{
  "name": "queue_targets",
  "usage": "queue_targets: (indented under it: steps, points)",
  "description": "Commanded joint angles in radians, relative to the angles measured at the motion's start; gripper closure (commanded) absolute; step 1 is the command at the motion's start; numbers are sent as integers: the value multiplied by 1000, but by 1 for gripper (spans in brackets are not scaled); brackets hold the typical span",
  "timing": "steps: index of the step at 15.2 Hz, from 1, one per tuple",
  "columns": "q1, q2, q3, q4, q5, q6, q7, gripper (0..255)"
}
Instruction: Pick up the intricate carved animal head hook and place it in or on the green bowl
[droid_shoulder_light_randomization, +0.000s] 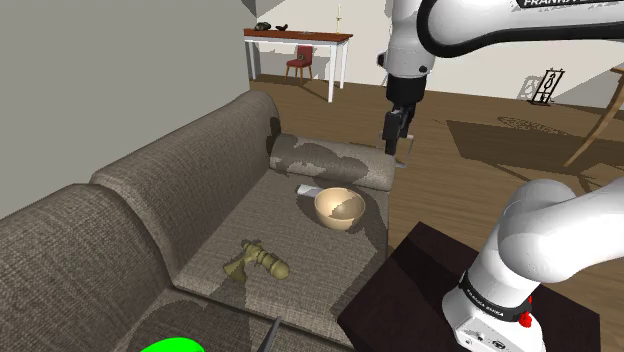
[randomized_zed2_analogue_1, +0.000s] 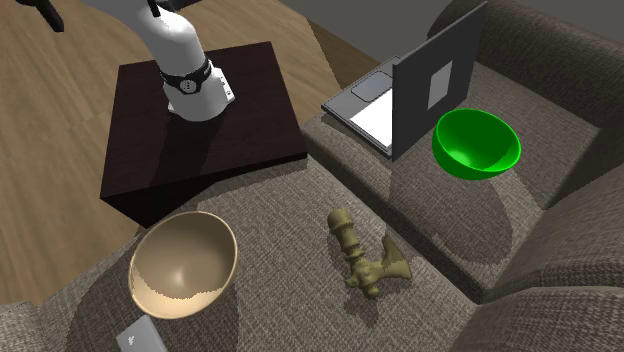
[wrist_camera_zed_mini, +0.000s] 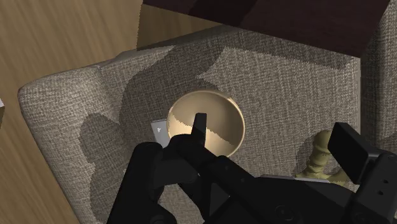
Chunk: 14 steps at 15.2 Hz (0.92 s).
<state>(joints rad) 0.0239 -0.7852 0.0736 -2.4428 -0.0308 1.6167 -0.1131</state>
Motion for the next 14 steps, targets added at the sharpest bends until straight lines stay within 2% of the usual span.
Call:
queue_targets:
  steps: [1, 8, 14]
  points:
    - [0, 0, 0, 0, 0, 0, 0, 0]
    - [32, 156, 81, -67, 46, 224, 82, 0]
    - [48, 342, 153, -70, 59, 414, 156, 0]
